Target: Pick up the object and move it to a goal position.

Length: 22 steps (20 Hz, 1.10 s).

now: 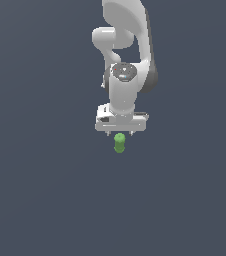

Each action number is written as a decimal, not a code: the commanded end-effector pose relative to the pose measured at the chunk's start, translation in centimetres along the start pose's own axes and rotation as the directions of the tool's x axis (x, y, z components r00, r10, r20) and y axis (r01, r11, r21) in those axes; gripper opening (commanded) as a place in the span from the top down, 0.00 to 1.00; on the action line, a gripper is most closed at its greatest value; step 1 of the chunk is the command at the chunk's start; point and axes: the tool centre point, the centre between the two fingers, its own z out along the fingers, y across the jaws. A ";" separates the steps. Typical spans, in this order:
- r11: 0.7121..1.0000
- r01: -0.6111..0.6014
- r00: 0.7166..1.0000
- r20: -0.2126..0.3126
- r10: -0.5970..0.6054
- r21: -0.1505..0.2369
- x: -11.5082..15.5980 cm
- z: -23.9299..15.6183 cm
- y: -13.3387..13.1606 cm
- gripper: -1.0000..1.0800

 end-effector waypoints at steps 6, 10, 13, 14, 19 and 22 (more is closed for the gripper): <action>1.000 0.003 1.000 -0.001 -0.003 0.000 -0.1 0.5 -0.1 0.04; 1.000 0.003 1.000 -0.001 -0.003 0.000 -0.2 2.1 -0.2 0.04; 1.000 0.004 1.000 -0.001 -0.004 0.000 -0.3 3.6 -0.2 0.04; 1.000 0.004 1.000 -0.001 -0.004 0.000 -0.3 4.0 -0.2 0.04; 1.000 0.005 1.000 -0.002 -0.005 0.000 -0.2 5.0 -0.2 0.04; 1.000 0.005 1.000 -0.002 -0.005 0.000 -0.2 5.0 -0.2 1.00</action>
